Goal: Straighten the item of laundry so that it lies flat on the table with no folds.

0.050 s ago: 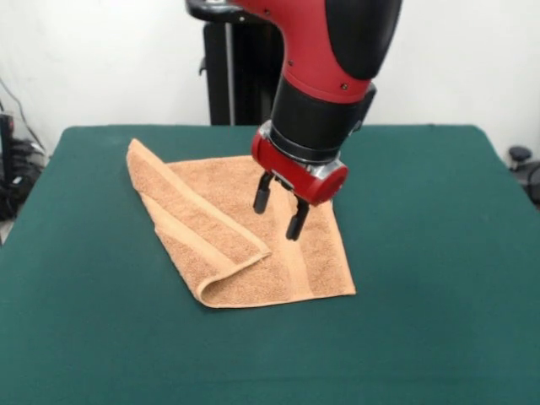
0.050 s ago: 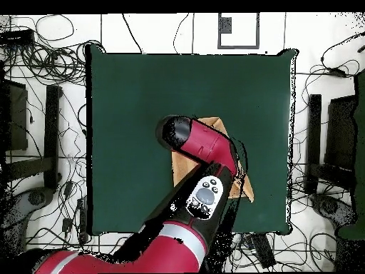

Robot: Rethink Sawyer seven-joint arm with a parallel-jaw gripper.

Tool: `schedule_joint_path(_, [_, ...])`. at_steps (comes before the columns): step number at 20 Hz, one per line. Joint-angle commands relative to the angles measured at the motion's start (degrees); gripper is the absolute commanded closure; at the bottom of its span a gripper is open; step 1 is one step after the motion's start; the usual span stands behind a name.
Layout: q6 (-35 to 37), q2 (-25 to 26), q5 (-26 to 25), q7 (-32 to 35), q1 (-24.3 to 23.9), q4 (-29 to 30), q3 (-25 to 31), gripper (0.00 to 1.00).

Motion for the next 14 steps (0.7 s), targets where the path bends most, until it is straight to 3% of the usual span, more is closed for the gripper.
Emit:
schedule_joint_path(1, [-2.85,0.60,-3.79,2.13,-1.28,6.20,9.88,0.00])
schedule_joint_path(14, [-3.53,-0.55,-8.22,2.41,-3.47,7.46,12.35,0.00])
